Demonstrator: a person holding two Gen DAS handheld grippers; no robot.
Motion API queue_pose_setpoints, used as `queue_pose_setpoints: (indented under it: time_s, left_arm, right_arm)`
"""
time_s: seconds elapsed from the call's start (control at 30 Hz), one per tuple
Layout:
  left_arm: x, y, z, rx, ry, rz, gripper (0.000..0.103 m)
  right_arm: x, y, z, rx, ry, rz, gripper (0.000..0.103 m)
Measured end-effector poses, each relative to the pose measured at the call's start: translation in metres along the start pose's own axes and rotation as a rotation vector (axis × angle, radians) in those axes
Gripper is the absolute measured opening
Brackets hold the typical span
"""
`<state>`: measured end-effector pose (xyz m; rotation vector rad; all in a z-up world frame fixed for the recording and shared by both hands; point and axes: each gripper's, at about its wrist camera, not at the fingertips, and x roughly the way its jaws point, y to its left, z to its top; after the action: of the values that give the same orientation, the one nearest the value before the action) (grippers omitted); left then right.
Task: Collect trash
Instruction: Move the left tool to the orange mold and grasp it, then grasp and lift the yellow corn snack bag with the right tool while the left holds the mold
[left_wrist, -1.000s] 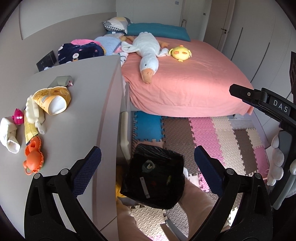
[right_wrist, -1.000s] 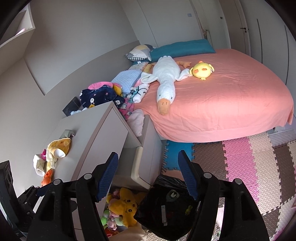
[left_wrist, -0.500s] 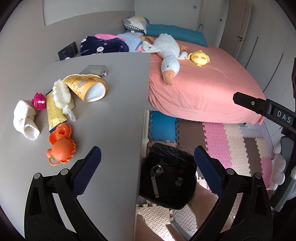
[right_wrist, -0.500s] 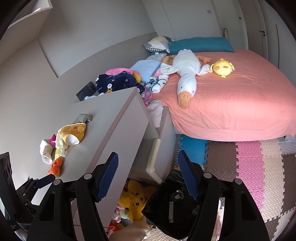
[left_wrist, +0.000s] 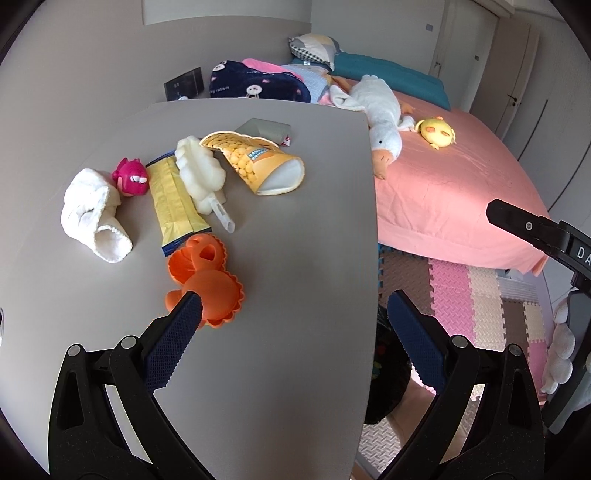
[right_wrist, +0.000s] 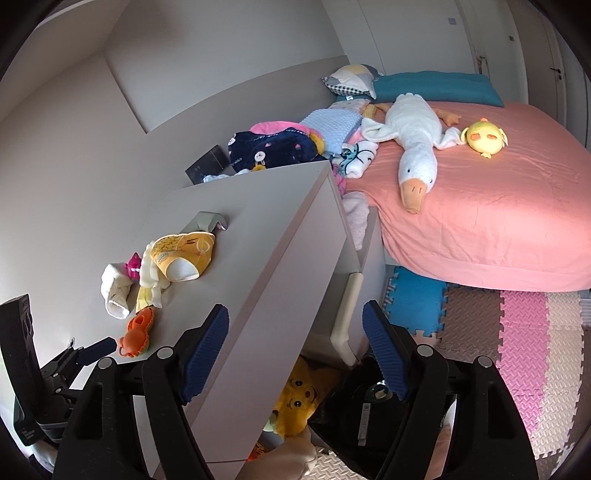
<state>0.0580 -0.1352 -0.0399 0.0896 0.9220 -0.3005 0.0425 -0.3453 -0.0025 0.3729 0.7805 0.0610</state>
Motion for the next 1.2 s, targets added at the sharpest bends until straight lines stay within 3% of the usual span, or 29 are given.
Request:
queue_pose_setpoints:
  time_s: [0.13,0.63,0.73,0.97,1.2]
  left_arm:
    - [0.007,0.016,0.0,-0.033,0.008,0.017,0.097]
    - [0.033,0.058,0.004,-0.107,0.048,0.026,0.096]
    - [0.038,0.06,0.006,-0.112,0.057,0.012,0.087]
    - [0.041,0.061,0.01,-0.074,0.05,0.015,0.053]
    - [0.025,0.071,0.015,-0.051,0.018,0.005,0.053]
  right_arm:
    - [0.005,0.014,0.003,-0.024,-0.015,-0.001,0.087]
    - [0.046,0.056,0.012,-0.091,0.032,0.023,0.089]
    - [0.056,0.065,0.013,-0.103,0.046,0.033,0.089]
    - [0.076,0.086,0.018,-0.125,0.076,0.076,0.089]
    - [0.095,0.109,0.024,-0.161,0.091,0.093,0.089]
